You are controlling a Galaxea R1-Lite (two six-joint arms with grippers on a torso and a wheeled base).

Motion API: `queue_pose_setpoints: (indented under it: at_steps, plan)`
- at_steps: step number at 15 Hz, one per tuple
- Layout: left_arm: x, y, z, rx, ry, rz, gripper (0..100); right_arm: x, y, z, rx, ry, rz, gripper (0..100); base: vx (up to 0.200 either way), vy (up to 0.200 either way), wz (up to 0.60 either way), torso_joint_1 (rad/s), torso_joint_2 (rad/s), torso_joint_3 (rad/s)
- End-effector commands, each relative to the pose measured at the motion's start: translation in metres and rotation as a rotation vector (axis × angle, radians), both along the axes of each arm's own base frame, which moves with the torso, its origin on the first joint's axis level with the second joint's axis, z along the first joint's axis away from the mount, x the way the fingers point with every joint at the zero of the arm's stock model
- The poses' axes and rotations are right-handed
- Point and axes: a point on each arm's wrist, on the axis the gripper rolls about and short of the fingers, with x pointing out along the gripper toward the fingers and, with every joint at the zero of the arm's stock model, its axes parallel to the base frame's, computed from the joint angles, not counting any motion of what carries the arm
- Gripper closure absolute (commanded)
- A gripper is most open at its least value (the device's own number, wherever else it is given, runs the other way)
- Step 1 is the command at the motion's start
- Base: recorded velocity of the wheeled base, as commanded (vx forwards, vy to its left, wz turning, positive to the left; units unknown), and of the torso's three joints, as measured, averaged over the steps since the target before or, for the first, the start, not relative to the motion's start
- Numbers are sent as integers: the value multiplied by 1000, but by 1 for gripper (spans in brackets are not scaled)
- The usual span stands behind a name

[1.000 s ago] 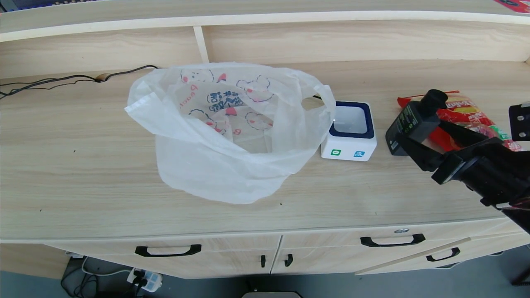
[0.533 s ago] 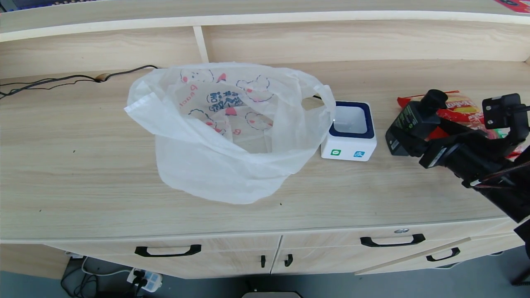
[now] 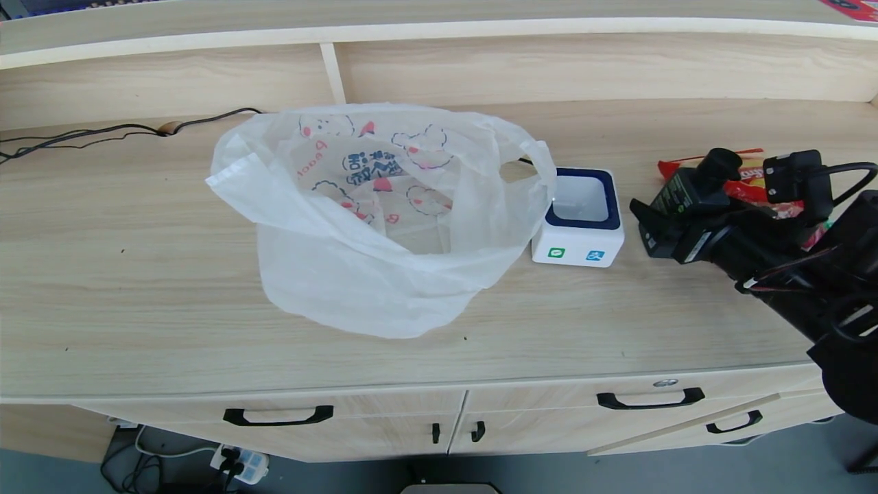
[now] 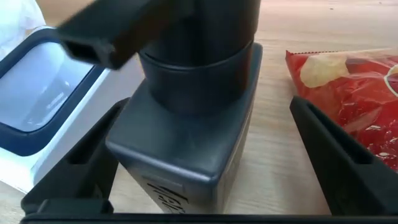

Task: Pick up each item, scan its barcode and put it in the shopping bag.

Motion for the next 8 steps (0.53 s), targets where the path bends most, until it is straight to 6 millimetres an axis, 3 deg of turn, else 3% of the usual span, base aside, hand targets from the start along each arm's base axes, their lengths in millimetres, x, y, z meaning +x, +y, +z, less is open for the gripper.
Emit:
queue_pose_setpoints:
  at_steps: [1, 7, 8]
  plan:
    - [0, 0, 0, -1, 1, 0, 0, 2, -1, -3, -2, 8, -3, 0, 0, 0, 0, 0, 0, 0]
    - [0, 0, 0, 0, -1, 0, 0, 7, -10, -3, -2, 0, -35, 0, 0, 0, 0, 0, 0, 0]
    - [0, 0, 0, 0, -1, 0, 0, 9, -10, -6, -3, 9, -35, 100, 0, 0, 0, 0, 0, 0]
